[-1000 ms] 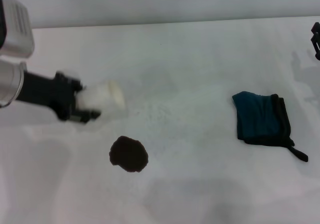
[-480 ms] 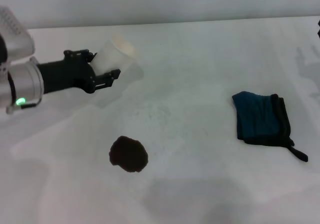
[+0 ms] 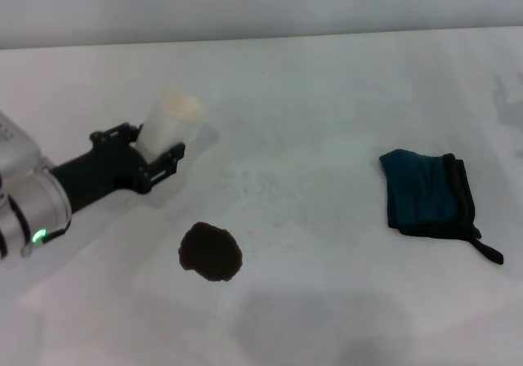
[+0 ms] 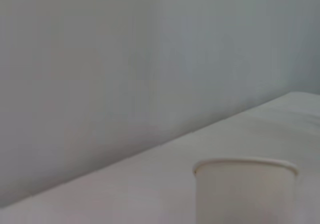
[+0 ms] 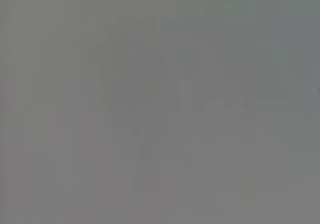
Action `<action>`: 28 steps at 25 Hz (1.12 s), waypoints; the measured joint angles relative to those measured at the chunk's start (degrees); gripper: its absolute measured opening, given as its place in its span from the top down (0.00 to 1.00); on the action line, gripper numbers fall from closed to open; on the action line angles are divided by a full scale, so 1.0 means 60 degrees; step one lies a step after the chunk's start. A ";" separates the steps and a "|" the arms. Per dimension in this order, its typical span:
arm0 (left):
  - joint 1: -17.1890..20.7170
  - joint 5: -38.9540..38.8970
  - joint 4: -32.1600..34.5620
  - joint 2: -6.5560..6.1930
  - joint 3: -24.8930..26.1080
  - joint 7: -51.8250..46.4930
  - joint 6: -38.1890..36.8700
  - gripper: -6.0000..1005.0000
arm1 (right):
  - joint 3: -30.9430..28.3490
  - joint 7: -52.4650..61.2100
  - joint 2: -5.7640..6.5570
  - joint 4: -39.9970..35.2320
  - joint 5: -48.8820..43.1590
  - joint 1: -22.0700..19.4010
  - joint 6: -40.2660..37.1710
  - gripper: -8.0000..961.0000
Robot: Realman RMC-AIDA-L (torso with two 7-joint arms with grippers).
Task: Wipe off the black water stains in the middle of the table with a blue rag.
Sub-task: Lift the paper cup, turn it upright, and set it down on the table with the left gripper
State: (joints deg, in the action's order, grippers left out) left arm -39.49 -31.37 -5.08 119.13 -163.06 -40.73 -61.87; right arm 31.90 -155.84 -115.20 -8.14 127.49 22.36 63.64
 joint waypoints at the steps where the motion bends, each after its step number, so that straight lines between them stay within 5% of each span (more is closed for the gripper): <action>1: 0.0099 -0.0049 0.0062 0.0000 0.0003 0.0084 0.0035 0.40 | -0.0010 -0.0023 -0.0005 -0.0018 0.0000 -0.0022 -0.0004 0.57; 28: 0.1141 -0.0243 0.0404 0.0007 0.0016 0.0996 0.0492 0.42 | -0.0088 -0.0101 0.0025 -0.0108 0.0006 -0.0174 -0.0095 0.57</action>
State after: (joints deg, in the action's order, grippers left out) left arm -32.64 -32.83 -2.65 119.18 -162.96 -34.75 -58.92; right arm 31.37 -156.45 -115.05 -8.79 127.53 21.32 63.06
